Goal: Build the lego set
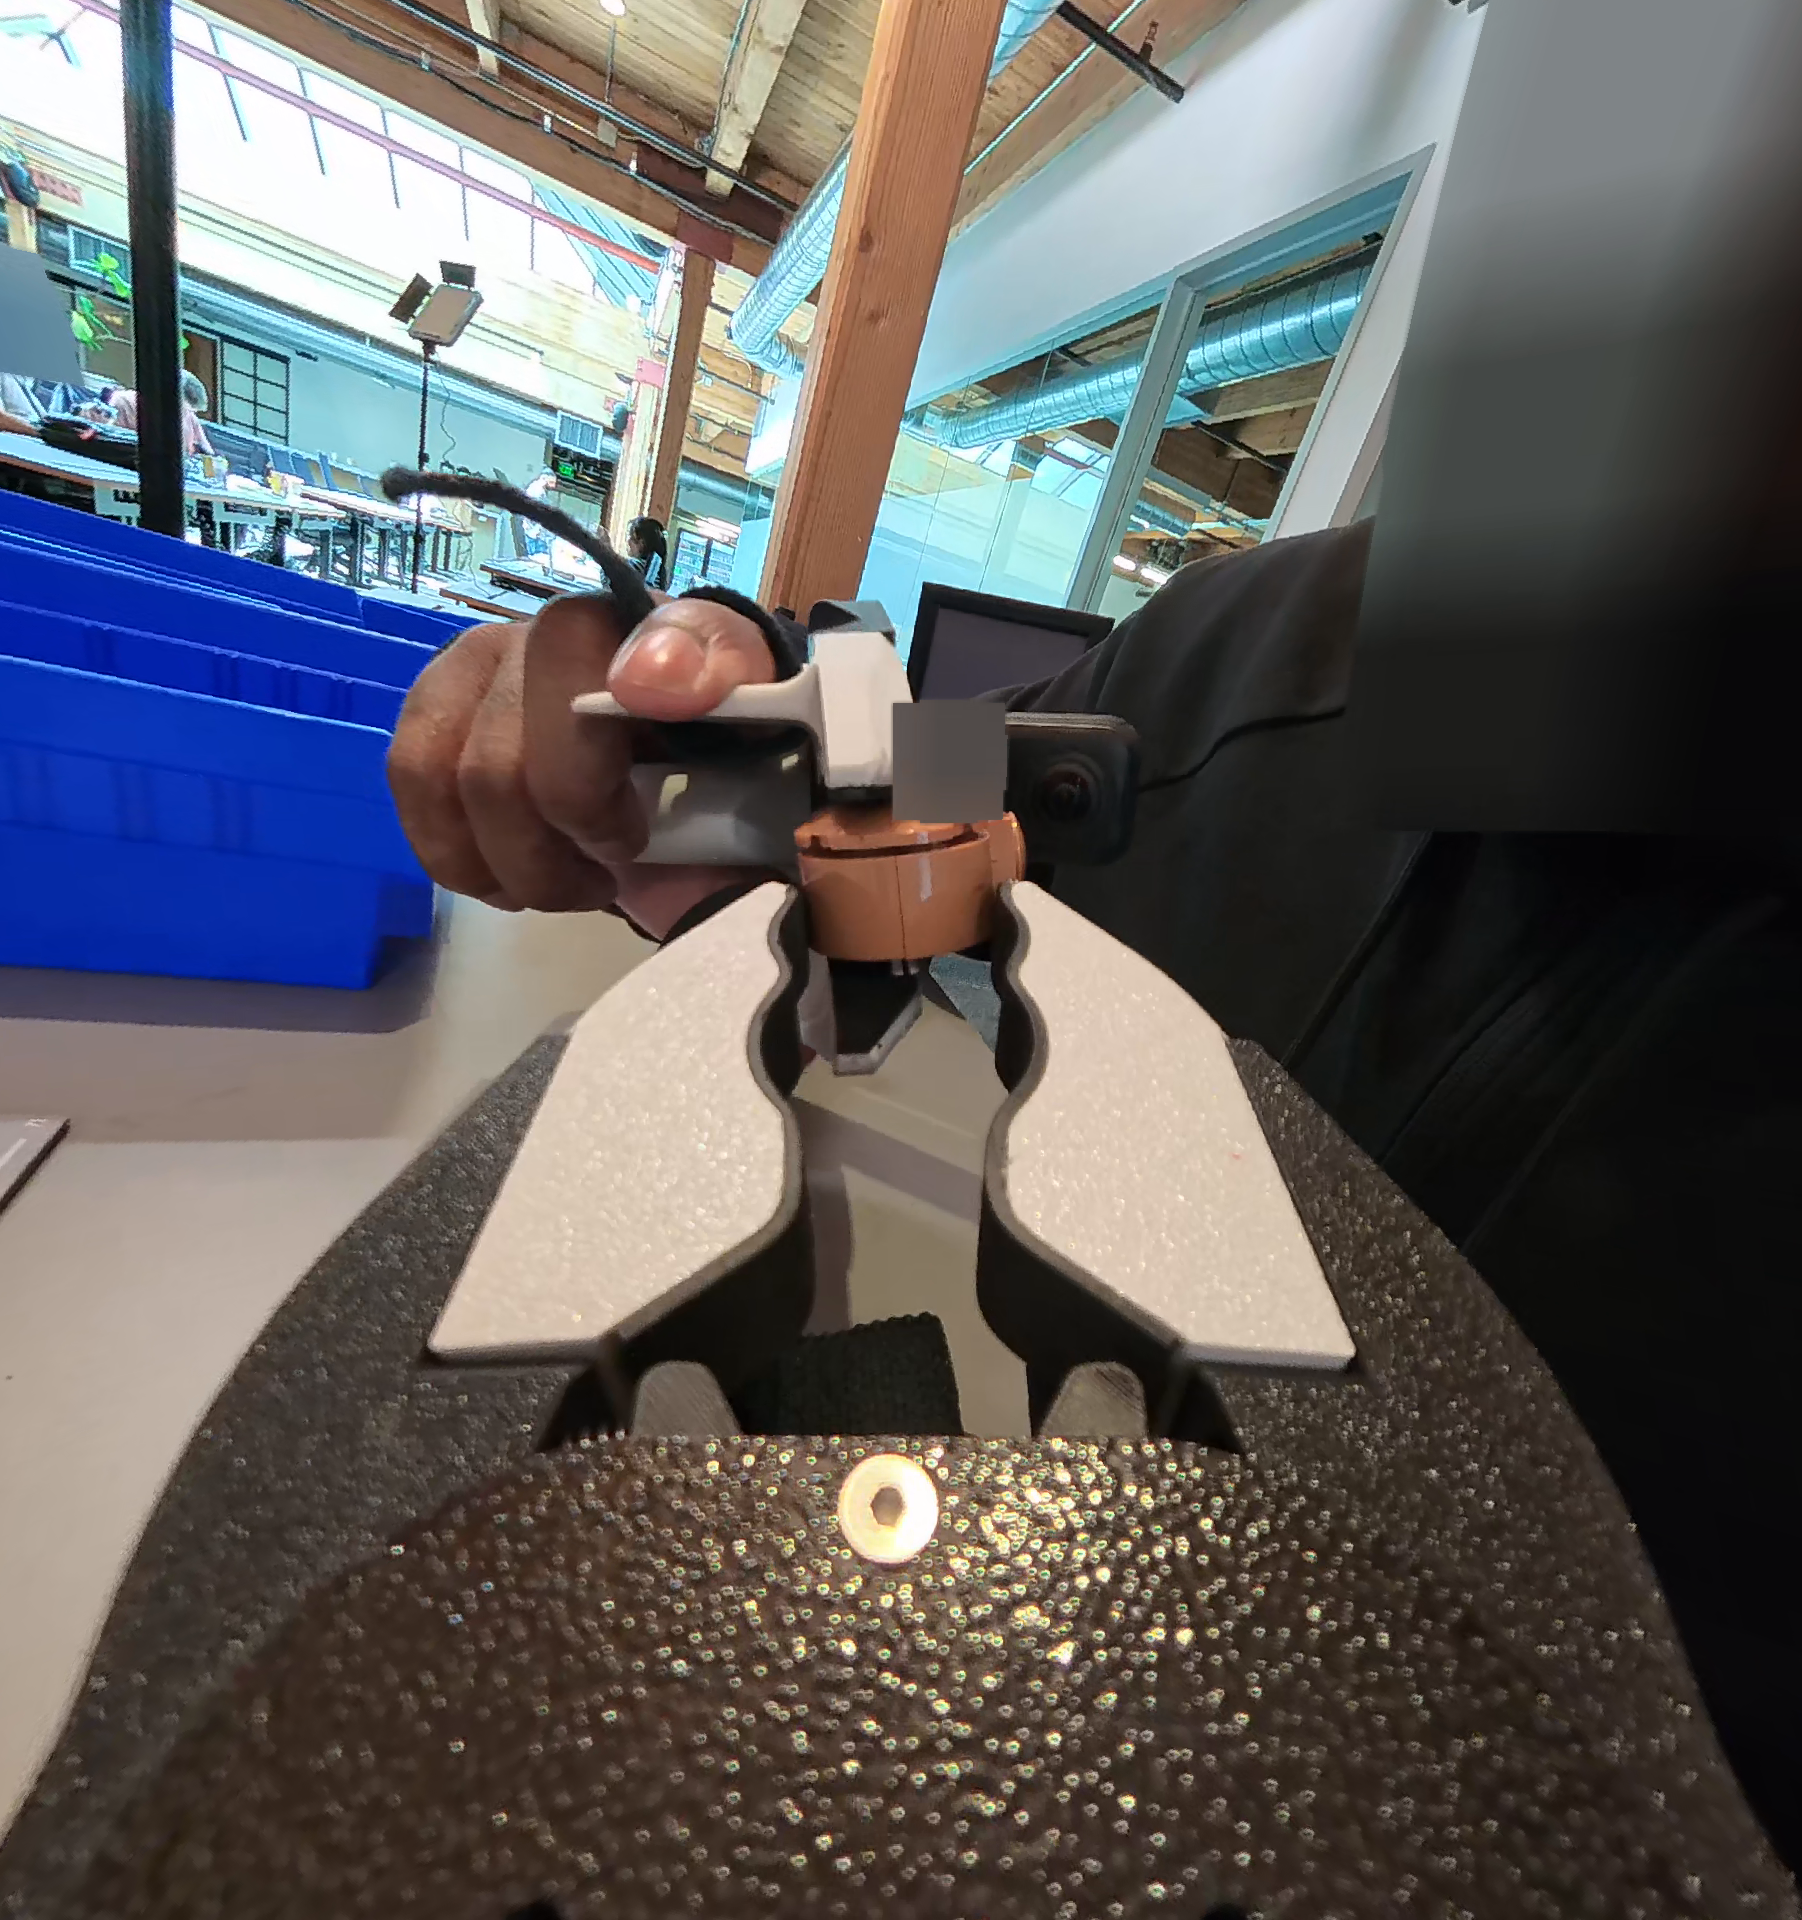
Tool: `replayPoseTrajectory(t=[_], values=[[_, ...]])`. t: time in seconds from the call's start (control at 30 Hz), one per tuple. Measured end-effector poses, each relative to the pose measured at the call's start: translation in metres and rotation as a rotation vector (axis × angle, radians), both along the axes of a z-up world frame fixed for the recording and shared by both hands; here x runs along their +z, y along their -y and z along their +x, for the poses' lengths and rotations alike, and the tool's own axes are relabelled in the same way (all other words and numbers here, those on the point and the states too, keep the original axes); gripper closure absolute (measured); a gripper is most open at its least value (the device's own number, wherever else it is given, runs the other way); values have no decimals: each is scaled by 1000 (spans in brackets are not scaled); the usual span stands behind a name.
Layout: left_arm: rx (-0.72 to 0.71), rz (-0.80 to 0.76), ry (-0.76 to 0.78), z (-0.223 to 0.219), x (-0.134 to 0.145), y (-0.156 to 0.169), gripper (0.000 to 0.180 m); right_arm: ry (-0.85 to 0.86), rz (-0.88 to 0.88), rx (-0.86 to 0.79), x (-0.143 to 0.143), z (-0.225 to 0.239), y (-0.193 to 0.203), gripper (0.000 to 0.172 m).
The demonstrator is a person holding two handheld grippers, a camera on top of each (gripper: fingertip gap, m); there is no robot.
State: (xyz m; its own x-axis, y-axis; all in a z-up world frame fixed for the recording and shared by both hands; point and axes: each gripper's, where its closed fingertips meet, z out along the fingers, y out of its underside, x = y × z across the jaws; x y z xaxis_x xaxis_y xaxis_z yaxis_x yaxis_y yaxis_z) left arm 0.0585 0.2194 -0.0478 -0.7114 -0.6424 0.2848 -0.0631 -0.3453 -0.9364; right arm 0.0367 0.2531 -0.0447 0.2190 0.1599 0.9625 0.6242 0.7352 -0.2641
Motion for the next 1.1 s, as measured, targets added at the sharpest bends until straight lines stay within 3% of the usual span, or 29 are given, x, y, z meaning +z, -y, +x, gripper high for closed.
replayPoseTrajectory(t=[0.77, 1.1], values=[[18, -104, -35, 5, 0, -7, 148, 16, -14, -54, -1, 7, -8, 138], [52, -166, 13, 4, 9, -16, 147, -72, 16, -123, 11, 14, -15, 130]])
